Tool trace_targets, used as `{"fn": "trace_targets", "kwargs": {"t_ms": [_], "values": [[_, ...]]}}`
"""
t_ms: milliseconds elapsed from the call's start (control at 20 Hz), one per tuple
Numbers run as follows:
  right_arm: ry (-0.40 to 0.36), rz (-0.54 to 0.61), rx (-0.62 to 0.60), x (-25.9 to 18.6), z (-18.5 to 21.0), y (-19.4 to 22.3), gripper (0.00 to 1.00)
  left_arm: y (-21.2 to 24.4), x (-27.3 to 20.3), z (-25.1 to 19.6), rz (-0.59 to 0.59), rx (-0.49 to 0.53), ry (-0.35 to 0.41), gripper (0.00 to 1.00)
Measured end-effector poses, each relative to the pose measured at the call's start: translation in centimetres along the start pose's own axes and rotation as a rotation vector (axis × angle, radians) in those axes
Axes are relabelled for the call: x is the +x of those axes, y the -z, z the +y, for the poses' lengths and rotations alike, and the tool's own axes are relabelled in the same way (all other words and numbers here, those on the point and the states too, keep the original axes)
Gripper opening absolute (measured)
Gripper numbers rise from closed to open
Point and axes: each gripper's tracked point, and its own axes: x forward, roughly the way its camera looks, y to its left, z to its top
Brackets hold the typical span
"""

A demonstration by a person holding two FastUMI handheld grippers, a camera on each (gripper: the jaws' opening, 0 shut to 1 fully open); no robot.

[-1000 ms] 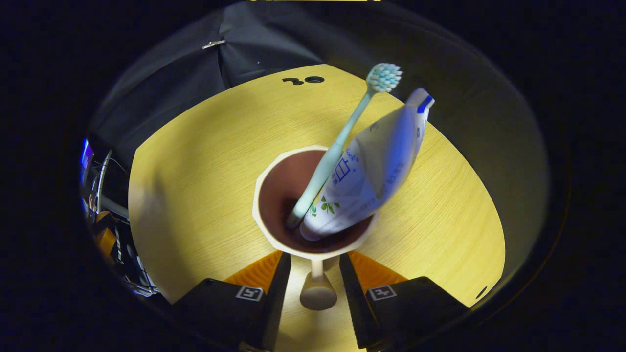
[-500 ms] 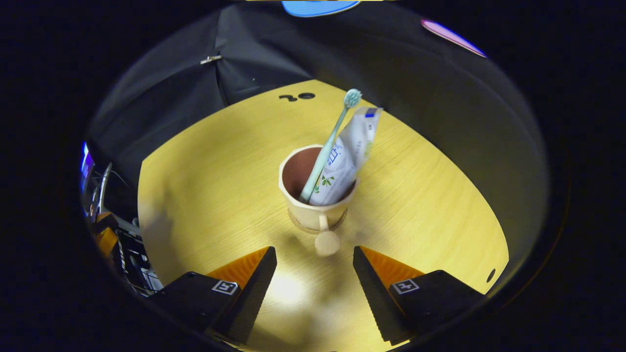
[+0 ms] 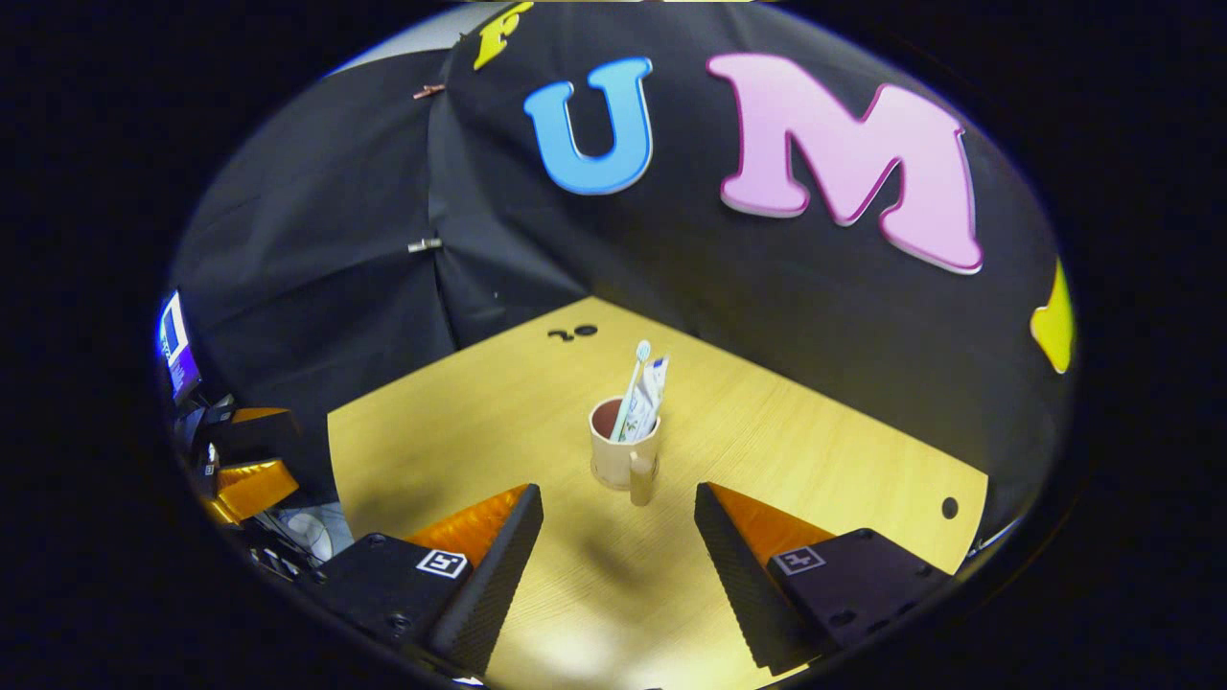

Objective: Put the toothbrush and toothpaste on the desktop into the cup, then pick up the cup and place it on the coaster on the desktop.

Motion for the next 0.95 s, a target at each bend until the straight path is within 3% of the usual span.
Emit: {"fn": "trace_targets", "kwargs": {"t_ms": [250, 450, 950], "values": [[0.067, -0.165, 0.121, -8.1, 1.4, -2.0, 0.98, -5.0, -0.5, -3.4, -0.090, 0.082, 0.072, 0.92], [0.140, -0.230, 0.155, -13.0, 1.3, -2.3, 0.98, -7.6, -1.3, -6.5, -0.131, 0.129, 0.138, 0.93], [0.237, -0.357, 0.180, -21.9, 5.2, -4.3, 0.98, -9.5, -2.9, -12.0, -0.135, 0.182, 0.294, 0.93]]}}
